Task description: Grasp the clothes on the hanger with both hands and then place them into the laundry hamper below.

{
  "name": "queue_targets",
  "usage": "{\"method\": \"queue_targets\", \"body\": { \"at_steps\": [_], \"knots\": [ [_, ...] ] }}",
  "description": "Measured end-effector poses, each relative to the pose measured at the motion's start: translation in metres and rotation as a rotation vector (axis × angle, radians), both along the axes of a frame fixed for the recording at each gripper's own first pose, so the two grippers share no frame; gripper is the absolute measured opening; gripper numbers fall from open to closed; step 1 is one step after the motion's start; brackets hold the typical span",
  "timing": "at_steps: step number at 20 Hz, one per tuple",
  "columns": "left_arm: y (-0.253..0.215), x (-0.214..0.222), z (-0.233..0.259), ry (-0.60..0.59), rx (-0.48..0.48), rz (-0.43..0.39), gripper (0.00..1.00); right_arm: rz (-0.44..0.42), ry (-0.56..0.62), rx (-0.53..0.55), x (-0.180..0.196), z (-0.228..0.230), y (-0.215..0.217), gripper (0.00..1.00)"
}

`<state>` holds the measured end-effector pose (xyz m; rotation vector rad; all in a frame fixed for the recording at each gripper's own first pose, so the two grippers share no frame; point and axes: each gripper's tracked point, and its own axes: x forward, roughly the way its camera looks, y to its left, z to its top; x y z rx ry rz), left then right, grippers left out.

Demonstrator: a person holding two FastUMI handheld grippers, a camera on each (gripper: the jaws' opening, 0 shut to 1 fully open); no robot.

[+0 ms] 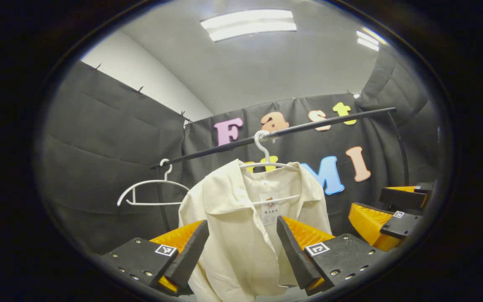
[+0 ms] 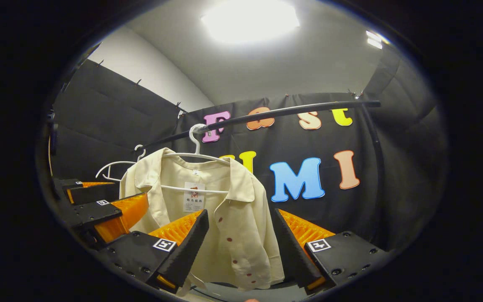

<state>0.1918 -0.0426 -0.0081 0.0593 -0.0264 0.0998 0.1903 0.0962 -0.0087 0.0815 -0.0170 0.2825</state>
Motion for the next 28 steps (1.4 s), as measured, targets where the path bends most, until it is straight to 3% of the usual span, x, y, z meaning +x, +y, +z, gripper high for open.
{"method": "queue_targets", "body": {
  "at_steps": [15, 18, 23, 27, 28],
  "knots": [
    [0.024, 0.083, -0.048, 0.036, 0.027, 0.149, 0.94, 0.079, 0.062, 0.059, 0.122, -0.037, 0.063, 0.97],
    [0.029, 0.087, -0.050, 0.026, 0.036, 0.176, 0.95, 0.030, 0.107, 0.053, 0.142, -0.054, 0.068, 0.98],
    [0.039, 0.093, -0.051, -0.007, 0.044, 0.276, 0.95, -0.129, 0.150, 0.036, 0.173, -0.073, 0.057, 0.97],
    [0.047, 0.094, -0.052, 0.002, 0.083, 0.324, 0.94, -0.161, 0.156, 0.030, 0.188, -0.075, 0.055, 0.96],
    [0.053, 0.091, -0.051, 0.006, 0.099, 0.347, 0.82, -0.167, 0.153, 0.008, 0.190, -0.076, 0.053, 0.73]
  ]
}}
